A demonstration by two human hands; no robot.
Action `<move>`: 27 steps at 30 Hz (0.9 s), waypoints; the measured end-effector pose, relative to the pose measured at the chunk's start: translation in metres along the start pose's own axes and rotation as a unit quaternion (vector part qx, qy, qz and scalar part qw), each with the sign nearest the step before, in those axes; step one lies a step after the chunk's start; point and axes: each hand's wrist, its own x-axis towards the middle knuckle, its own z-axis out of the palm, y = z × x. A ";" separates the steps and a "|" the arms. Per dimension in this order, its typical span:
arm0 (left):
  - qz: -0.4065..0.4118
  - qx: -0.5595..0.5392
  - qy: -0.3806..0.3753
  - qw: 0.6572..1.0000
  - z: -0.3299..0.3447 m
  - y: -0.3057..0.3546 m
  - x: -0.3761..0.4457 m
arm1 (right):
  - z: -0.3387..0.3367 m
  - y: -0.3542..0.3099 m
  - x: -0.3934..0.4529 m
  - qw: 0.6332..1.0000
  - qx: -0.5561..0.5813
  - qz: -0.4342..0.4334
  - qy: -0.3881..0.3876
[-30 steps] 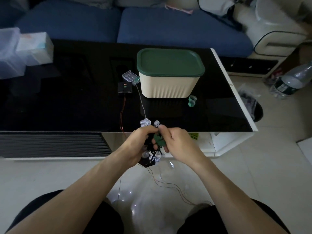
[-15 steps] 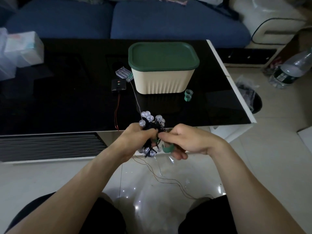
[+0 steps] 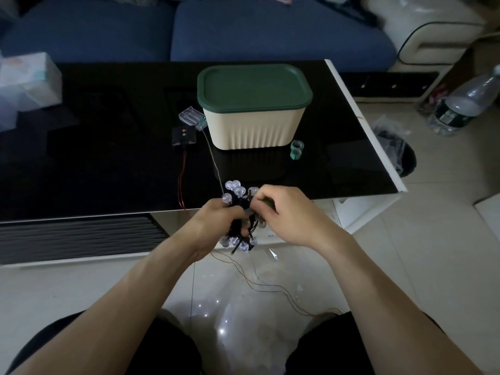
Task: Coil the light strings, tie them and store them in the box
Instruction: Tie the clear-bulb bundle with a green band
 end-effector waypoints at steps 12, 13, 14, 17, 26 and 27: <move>0.001 0.011 0.037 0.999 -0.009 -0.002 -0.001 | -0.008 -0.002 -0.005 0.996 0.051 0.043 -0.051; 0.003 0.016 0.045 0.999 -0.009 -0.003 -0.001 | -0.006 -0.002 -0.006 0.996 0.045 0.048 -0.054; 0.004 0.023 0.049 0.999 -0.008 -0.002 -0.001 | -0.005 -0.003 -0.006 0.997 0.040 0.051 -0.046; 0.008 0.029 0.057 0.998 -0.005 -0.001 -0.003 | 0.002 -0.002 -0.005 0.997 0.051 0.065 0.012; -0.028 -0.154 0.019 0.987 -0.005 0.007 -0.003 | 0.010 0.001 0.002 0.982 0.062 0.113 0.139; -0.034 -0.179 0.004 0.983 -0.005 0.009 -0.004 | 0.010 0.000 0.002 0.981 0.057 0.110 0.149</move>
